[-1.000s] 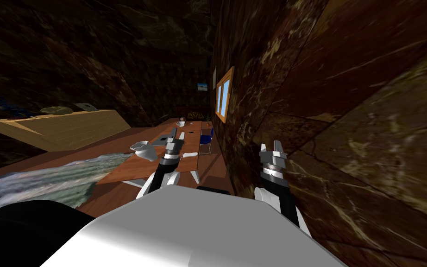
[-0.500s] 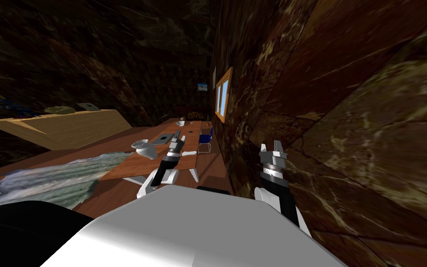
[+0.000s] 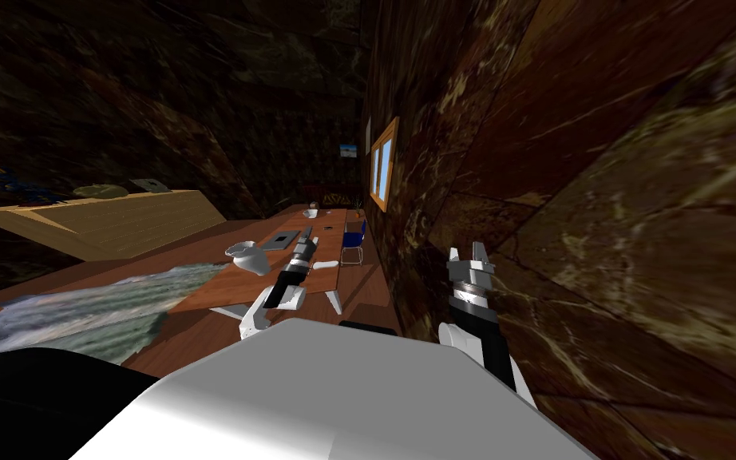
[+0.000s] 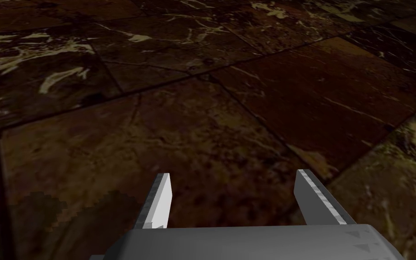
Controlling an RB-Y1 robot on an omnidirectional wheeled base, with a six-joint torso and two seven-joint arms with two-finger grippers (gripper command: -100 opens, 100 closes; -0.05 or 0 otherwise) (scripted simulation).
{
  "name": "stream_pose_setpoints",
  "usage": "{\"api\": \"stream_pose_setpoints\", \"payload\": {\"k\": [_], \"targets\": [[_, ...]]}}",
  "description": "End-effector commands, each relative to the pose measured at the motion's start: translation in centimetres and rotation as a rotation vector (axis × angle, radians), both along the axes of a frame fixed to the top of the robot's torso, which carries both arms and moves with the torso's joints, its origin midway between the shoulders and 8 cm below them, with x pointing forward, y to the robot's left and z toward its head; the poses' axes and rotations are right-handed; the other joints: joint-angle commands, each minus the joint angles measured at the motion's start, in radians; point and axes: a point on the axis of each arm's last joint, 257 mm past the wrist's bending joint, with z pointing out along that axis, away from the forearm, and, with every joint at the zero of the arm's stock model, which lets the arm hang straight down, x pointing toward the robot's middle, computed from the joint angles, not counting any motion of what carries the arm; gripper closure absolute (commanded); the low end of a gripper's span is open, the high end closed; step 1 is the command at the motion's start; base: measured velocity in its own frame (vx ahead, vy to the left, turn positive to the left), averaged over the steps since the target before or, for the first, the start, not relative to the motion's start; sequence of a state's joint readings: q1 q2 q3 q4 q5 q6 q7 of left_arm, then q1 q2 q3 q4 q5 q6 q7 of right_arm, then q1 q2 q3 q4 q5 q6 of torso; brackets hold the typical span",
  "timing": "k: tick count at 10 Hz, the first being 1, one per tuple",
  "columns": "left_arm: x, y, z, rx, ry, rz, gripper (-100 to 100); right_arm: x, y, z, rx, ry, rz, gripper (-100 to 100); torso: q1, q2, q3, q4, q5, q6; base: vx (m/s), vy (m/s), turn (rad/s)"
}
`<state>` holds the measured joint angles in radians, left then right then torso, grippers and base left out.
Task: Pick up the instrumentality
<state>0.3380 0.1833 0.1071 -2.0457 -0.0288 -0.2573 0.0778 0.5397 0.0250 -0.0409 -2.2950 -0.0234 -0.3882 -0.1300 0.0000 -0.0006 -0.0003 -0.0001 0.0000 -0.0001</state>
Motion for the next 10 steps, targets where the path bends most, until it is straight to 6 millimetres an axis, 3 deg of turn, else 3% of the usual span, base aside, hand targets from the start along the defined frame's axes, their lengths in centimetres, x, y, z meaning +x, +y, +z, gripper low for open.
{"api": "stream_pose_setpoints", "payload": {"k": [1,2,10], "targets": [[1.4,2.1,-1.4,-0.009,0.051,0.032,-100,0.0,0.0,0.0,0.0,0.0,0.0,0,0.0,0.0,0.0,0.0,0.0,0.0,0.008,-0.011,-0.032],[1.7,2.4,-2.6,-0.015,0.083,0.04,-100,0.0,0.0,0.0,0.0,0.0,0.0,0,0.0,0.0,0.0,0.0,0.0,0.0,0.0,0.0,0.0],[1.7,2.4,-2.6,-0.015,0.083,0.04,-100,0.0,0.0,0.0,0.0,0.0,0.0,0,0.0,0.0,0.0,0.0,0.0,0.0,0.0,0.0,0.0]]}}
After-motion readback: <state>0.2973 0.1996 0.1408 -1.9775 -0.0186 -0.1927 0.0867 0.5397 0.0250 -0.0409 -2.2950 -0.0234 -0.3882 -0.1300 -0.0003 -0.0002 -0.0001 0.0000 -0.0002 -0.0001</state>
